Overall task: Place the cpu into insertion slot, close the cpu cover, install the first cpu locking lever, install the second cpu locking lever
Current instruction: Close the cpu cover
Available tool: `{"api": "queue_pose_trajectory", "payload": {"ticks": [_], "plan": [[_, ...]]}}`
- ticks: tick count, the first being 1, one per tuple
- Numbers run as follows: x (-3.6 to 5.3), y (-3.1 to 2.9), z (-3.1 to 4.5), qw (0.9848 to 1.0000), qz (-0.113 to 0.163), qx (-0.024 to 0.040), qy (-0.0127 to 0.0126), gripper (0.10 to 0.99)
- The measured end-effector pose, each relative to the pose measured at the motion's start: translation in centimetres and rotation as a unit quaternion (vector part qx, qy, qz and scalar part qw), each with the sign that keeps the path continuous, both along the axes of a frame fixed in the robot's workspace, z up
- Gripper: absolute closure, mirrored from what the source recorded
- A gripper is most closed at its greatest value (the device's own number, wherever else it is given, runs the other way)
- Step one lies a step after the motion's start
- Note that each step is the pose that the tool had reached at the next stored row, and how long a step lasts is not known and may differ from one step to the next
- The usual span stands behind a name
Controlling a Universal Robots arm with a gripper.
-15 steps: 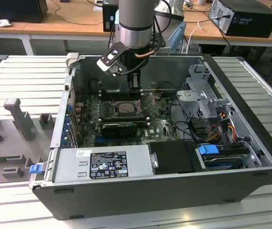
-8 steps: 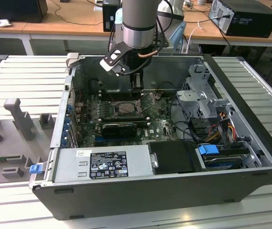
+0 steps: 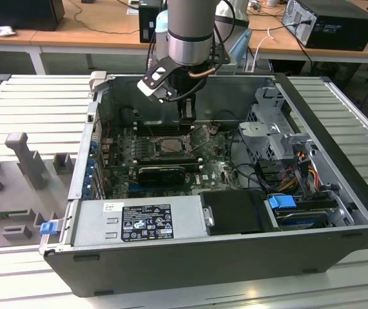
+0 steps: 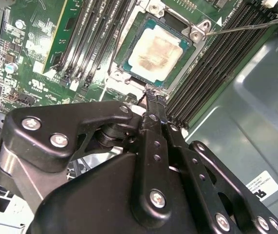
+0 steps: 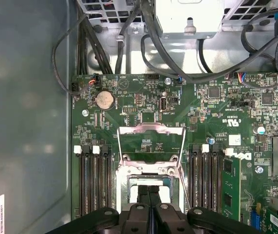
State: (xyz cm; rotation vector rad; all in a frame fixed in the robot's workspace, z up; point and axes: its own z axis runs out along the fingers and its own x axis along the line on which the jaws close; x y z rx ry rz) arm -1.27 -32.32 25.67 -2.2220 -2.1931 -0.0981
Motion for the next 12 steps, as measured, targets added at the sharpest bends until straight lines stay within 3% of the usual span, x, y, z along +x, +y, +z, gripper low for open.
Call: {"api": "queue_pose_trajectory", "payload": {"ticks": [12], "plan": [[0.48,0.06,0.31,1.0000,0.000,-0.0001,0.0000,0.980]]}}
